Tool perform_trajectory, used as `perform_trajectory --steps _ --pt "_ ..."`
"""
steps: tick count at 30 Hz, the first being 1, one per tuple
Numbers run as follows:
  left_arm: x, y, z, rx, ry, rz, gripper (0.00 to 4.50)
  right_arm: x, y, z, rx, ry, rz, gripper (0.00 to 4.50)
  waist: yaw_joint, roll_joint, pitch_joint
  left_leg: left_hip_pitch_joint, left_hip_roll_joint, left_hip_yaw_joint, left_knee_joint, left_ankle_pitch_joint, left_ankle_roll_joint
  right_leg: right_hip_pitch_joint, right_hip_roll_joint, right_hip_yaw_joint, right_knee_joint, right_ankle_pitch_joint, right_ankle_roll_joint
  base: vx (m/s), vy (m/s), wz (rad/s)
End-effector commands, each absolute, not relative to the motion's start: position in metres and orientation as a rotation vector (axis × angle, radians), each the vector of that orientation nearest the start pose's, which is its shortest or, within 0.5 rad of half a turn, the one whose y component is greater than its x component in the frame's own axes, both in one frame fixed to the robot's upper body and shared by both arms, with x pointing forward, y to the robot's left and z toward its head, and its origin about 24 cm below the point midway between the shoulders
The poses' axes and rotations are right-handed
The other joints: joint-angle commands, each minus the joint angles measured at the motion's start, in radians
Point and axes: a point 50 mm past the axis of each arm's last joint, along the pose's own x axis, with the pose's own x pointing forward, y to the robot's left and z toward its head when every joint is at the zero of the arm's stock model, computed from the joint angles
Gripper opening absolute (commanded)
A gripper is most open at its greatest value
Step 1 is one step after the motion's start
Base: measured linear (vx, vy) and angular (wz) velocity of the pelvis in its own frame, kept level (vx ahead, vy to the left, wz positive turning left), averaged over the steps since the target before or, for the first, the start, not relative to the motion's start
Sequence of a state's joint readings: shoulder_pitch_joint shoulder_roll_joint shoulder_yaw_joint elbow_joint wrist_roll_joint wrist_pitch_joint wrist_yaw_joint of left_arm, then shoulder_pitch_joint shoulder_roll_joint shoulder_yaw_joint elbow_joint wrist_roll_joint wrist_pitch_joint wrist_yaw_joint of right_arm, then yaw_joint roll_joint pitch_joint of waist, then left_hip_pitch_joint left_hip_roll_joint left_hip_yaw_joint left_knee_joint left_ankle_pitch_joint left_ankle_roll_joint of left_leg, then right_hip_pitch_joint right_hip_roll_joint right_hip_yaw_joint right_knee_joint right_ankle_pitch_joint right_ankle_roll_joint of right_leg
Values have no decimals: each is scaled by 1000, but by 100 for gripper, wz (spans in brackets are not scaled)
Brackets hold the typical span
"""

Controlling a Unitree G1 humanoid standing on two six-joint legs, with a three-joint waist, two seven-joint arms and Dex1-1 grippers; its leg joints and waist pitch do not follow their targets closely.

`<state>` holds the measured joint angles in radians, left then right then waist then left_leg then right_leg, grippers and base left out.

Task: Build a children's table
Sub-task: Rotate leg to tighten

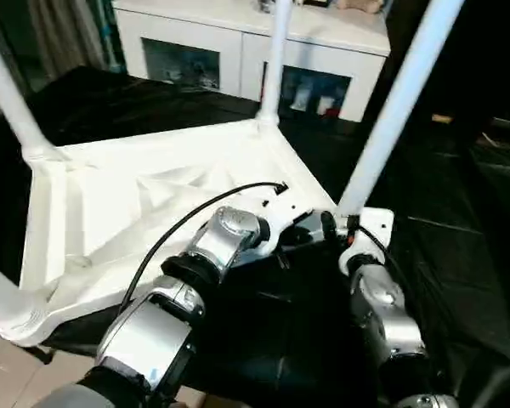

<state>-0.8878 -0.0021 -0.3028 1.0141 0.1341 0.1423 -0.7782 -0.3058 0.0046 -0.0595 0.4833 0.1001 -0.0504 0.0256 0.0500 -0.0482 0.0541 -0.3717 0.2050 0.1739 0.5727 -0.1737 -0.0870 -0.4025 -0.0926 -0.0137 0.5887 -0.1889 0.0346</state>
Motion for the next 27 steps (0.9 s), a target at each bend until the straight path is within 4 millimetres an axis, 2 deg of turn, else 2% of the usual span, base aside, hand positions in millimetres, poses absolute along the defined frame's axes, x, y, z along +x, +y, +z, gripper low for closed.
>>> perform_trajectory --steps 1,2,4,6,7,8,9,10,11,13,15,16,18,19,20,21,22,23,27 --pt "339 35 31 420 549 -1127 0 305 -132 23 116 112 128 374 -3 -2 -38 5 9 -3 -88 -394 21 23 -26 13 -87 -337 -125 0 0 0" --pt "340 38 32 423 546 -1143 0 303 -135 27 106 104 181 374 -4 -7 -45 4 9 -3 -86 -382 25 27 -25 13 -86 -325 -130 0 0 0" --pt "341 48 36 430 541 -1178 0 296 -147 33 57 103 328 374 7 -9 -57 -2 13 0 -78 -276 57 46 -28 12 -70 -175 -166 0 0 0" --pt "342 56 38 443 536 -1207 0 290 -157 37 25 113 425 374 5 -17 -60 -11 11 2 -73 -216 81 53 -28 10 -62 -104 -181 0 0 0" --pt "342 60 38 436 546 -1217 0 288 -162 39 7 121 466 374 6 -13 -62 -8 12 3 -70 -203 85 52 -30 10 -60 -90 -191 0 0 0" --pt "342 60 38 436 546 -1217 0 288 -162 39 7 121 466 374 5 -15 -62 -3 12 6 -65 -181 95 49 -29 11 -58 -61 -209 0 0 0" --pt "340 66 39 450 546 -1263 0 285 -170 41 -16 138 536 374 7 -16 -62 -1 12 8 -64 -168 106 51 -30 12 -57 -44 -228 0 0 0" --pt "338 69 38 447 561 -1284 0 283 -173 42 -34 148 582 374 8 -18 -63 -2 12 9 -61 -160 110 52 -29 13 -54 -31 -235 0 0 0" --pt "336 72 38 447 573 -1308 0 281 -176 43 -48 160 628 374 10 -15 -62 2 15 11 -62 -159 118 51 -30 13 -53 -19 -252 0 0 0" --pt "330 77 38 431 583 -1391 0 277 -181 44 -80 208 757 374 12 -16 -61 4 17 11 -62 -182 119 51 -29 12 -52 -39 -270 0 0 0" --pt "328 78 38 427 584 -1407 0 276 -182 44 -82 219 779 374 14 -13 -60 7 19 13 -62 -195 114 46 -30 14 -53 -55 -276 0 0 0" --pt "324 81 38 435 593 -1456 0 276 -184 45 -99 243 834 374 14 -17 -60 7 19 13 -62 -200 111 46 -30 13 -53 -61 -276 0 0 0" --pt "322 83 38 444 596 -1481 0 276 -185 46 -105 253 855 374 18 -16 -59 9 21 12 -64 -209 103 46 -32 14 -53 -89 -272 0 0 0" --pt "319 85 38 445 602 -1503 0 277 -185 46 -108 261 876 374 18 -22 -60 8 21 13 -63 -208 102 46 -32 14 -53 -93 -270 0 0 0" --pt "318 85 39 445 605 -1512 0 279 -185 46 -115 267 888 374 19 -20 -60 8 21 12 -64 -206 98 45 -33 13 -51 -98 -271 0 0 0" --pt "318 85 39 444 607 -1516 0 280 -185 46 -127 274 905 374 20 -26 -60 9 21 13 -63 -201 97 44 -33 14 -51 -102 -267 0 0 0" --pt "318 85 39 445 607 -1514 0 281 -185 44 -140 278 905 374 19 -26 -61 8 21 13 -62 -201 96 44 -34 13 -50 -106 -268 0 0 0" --pt "317 85 39 445 608 -1515 0 282 -185 42 -156 291 913 374 22 -22 -62 11 21 14 -61 -194 93 42 -34 14 -50 -104 -269 0 0 0" --pt "317 85 40 448 608 -1512 0 286 -185 41 -158 280 900 358 32 -26 -65 10 19 15 -57 -151 97 46 -32 14 -42 -44 -274 0 0 0"
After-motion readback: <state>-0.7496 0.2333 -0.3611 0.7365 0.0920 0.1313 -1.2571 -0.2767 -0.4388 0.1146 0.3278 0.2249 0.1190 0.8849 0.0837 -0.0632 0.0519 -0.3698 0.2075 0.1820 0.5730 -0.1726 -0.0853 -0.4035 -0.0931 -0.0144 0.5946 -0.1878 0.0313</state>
